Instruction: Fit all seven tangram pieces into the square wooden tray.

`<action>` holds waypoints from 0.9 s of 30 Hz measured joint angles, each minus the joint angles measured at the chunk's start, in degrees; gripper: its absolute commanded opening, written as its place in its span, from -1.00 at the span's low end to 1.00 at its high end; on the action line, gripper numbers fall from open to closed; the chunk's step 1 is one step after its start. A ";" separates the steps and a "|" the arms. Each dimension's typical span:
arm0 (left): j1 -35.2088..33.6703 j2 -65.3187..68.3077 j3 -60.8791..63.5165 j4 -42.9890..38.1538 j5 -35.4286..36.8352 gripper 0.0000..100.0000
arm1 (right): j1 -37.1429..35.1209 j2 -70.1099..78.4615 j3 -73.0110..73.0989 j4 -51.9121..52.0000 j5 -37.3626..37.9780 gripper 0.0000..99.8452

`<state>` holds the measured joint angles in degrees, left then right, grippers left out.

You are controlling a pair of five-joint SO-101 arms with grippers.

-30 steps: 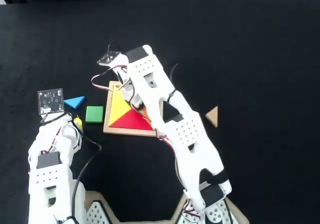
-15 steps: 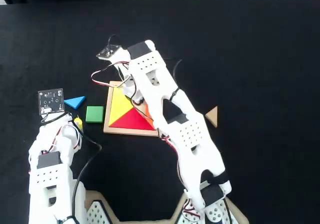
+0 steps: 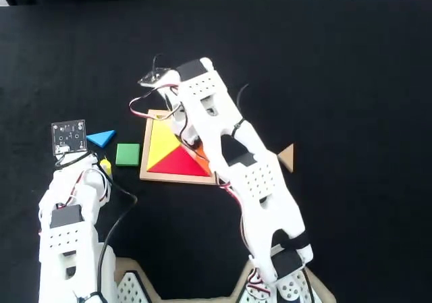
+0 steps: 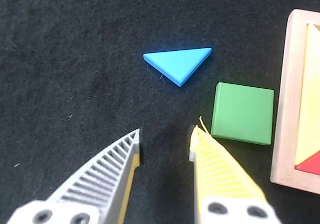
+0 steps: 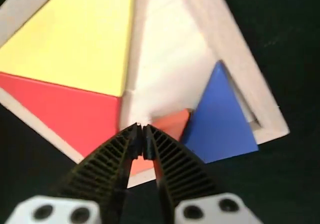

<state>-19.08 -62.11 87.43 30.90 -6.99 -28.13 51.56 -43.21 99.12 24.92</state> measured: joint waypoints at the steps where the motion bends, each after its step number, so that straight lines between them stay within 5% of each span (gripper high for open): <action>1: 0.00 0.00 0.00 0.00 0.00 -0.66 | -0.09 0.00 0.26 0.00 0.00 -0.98; 15: 0.00 0.00 0.00 0.00 0.00 -0.66 | 0.35 -8.53 1.85 -0.18 0.00 -0.98; 27: 0.00 0.00 0.00 0.00 0.00 -0.66 | 9.14 -6.33 6.42 -6.42 -0.18 -0.98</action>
<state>-19.08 -62.11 87.43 30.90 -6.99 -18.99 45.23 -36.79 92.70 24.75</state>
